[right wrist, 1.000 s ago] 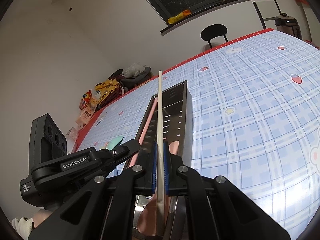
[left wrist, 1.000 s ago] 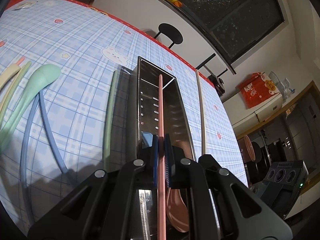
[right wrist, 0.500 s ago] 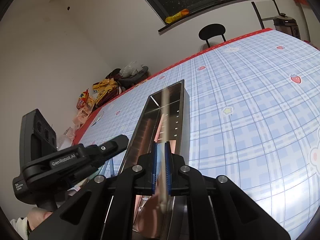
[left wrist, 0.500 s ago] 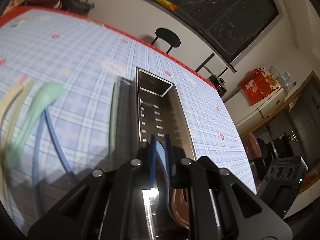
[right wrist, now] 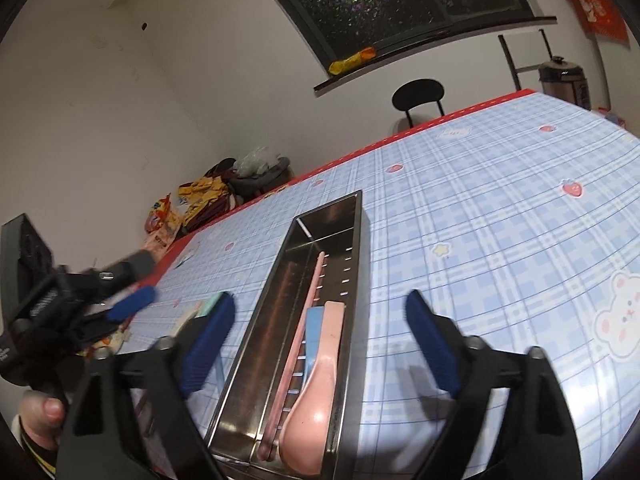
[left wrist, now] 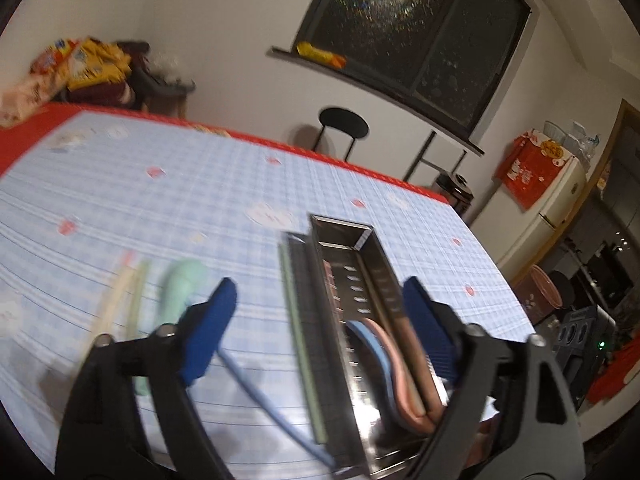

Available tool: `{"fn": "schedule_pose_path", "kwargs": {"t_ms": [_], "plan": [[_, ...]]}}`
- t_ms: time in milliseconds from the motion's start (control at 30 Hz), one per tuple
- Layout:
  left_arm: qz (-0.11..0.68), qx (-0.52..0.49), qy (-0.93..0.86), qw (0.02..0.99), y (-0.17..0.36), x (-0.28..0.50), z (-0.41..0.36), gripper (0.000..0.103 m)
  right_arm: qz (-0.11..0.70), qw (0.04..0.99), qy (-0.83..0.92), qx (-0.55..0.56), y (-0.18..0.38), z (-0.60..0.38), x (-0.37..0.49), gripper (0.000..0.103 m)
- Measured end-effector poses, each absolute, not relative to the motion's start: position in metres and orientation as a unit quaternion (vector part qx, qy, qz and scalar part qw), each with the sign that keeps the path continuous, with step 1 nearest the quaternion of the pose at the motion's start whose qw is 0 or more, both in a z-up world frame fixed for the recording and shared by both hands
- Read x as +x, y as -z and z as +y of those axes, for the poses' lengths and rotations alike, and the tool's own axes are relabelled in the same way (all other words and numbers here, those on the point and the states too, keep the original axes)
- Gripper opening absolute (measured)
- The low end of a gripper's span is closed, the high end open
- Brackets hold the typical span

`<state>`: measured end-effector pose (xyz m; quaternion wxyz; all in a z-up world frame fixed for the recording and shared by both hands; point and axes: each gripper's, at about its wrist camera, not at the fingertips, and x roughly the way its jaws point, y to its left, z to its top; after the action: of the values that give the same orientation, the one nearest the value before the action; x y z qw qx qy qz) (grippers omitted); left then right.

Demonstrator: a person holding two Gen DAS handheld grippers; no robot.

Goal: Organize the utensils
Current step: 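Carry both chopsticks into the steel rack and open both tools, then lift both open tools from the rack and move over the loose utensils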

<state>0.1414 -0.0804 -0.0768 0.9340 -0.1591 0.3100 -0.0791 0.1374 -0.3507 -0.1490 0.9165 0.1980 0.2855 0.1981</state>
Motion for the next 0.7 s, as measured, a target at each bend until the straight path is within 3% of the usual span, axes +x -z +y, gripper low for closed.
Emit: {"fn": "schedule_pose_path", "kwargs": {"t_ms": [67, 333, 700], "plan": [[0.308, -0.147, 0.065, 0.938, 0.073, 0.136, -0.070, 0.097, 0.283, 0.925, -0.175, 0.184, 0.146, -0.348, 0.134, 0.097], [0.308, -0.113, 0.014, 0.944, 0.068, 0.114, -0.008, 0.097, 0.267, 0.953, -0.113, 0.089, 0.129, -0.315, 0.114, 0.097], [0.306, -0.069, 0.019, 0.949, 0.083, 0.078, 0.074, 0.097, 0.272, 0.950, -0.144, 0.051, 0.119, -0.258, 0.088, 0.097]]}}
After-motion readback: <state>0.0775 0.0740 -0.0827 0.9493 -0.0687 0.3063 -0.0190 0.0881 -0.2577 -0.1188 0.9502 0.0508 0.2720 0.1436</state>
